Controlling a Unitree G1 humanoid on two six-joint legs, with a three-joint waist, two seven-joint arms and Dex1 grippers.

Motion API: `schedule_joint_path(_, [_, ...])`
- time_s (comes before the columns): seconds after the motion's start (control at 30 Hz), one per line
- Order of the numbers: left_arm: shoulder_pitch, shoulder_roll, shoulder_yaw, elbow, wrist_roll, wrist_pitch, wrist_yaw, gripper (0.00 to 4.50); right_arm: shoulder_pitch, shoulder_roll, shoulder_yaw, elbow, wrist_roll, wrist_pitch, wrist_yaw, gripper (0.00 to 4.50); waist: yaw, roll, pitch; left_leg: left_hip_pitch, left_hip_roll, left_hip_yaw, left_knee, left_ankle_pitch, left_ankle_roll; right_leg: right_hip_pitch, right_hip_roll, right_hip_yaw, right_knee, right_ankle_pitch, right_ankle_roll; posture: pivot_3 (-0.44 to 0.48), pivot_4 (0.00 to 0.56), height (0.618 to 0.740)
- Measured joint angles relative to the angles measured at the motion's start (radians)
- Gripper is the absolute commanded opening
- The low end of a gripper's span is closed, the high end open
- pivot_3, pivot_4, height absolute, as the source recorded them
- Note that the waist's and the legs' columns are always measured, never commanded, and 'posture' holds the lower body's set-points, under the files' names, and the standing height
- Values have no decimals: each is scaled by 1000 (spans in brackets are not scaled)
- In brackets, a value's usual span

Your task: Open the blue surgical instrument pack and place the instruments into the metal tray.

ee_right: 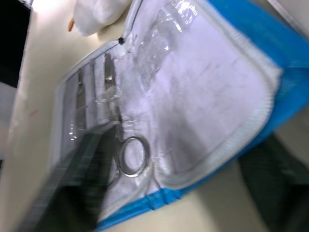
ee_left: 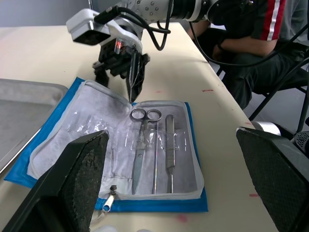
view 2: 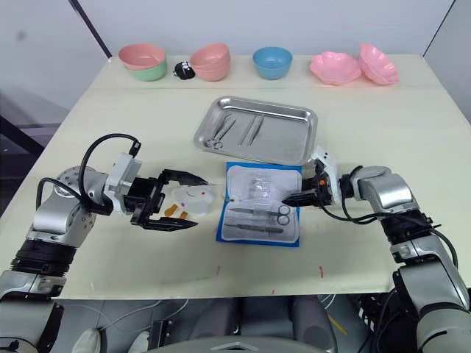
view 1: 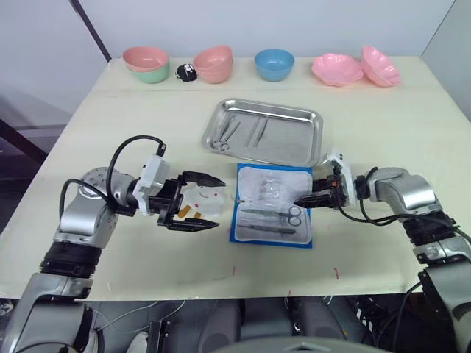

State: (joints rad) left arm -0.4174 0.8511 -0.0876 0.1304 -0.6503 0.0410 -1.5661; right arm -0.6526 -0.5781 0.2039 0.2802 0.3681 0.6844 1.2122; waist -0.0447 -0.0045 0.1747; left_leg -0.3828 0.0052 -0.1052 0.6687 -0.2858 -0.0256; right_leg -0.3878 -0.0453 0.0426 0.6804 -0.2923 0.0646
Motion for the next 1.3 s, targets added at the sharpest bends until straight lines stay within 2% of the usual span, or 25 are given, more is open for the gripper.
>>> schedule_joint_path(0.37, [-14, -12, -1, 14, 18, -6, 0, 4500, 136, -54, -151, -169, 33, -143, -18, 4452, 1, 0, 0, -1, 0, 0, 0, 0, 0, 0, 0, 0, -1, 0, 0, 0, 150, 740])
schedule_joint_path(0.4, [-15, -18, 1, 21, 29, -10, 0, 4500, 196, -53, -189, -229, 42, -203, -23, 4452, 1, 0, 0, 0, 0, 0, 0, 0, 0, 0, 0, 0, 0, 0, 0, 0, 150, 740])
schedule_joint_path(0.47, [-16, -20, 1, 26, 35, -11, 0, 4500, 214, -50, -199, -247, 44, -224, -26, 4452, 0, 0, 0, 0, 0, 0, 0, 0, 0, 0, 0, 0, 0, 0, 0, 0, 150, 740])
schedule_joint_path(0.63, [-13, -45, 12, 26, 65, -21, 3, 4500, 420, -15, -273, -445, 85, -362, -67, 4452, 3, 0, 0, -1, 0, 0, 0, 0, 0, 0, 0, 0, 0, 0, 0, 0, 150, 740])
schedule_joint_path(0.9, [-23, -64, 6, -50, 97, 25, 17, 4500, 617, -57, -390, -614, 185, -424, -54, 4452, 4, 0, 1, 0, 0, 1, 0, 0, 0, 1, 0, 1, 0, 0, 0, 0, 150, 740])
schedule_joint_path(1.07, [-26, -124, -19, -101, 114, 90, 57, 4500, 664, -107, -458, -663, 255, -414, -44, 4452, 4, 0, 1, 0, 0, 1, 0, 0, 0, 1, 0, 1, 0, 0, 0, 0, 150, 740])
schedule_joint_path(1.3, [22, -193, -37, -167, 141, 124, 137, 4500, 674, -115, -460, -674, 290, -414, -63, 4452, 3, 0, 1, 1, 0, 2, 0, 0, 0, 1, 0, 2, 0, 0, 0, 0, 150, 740])
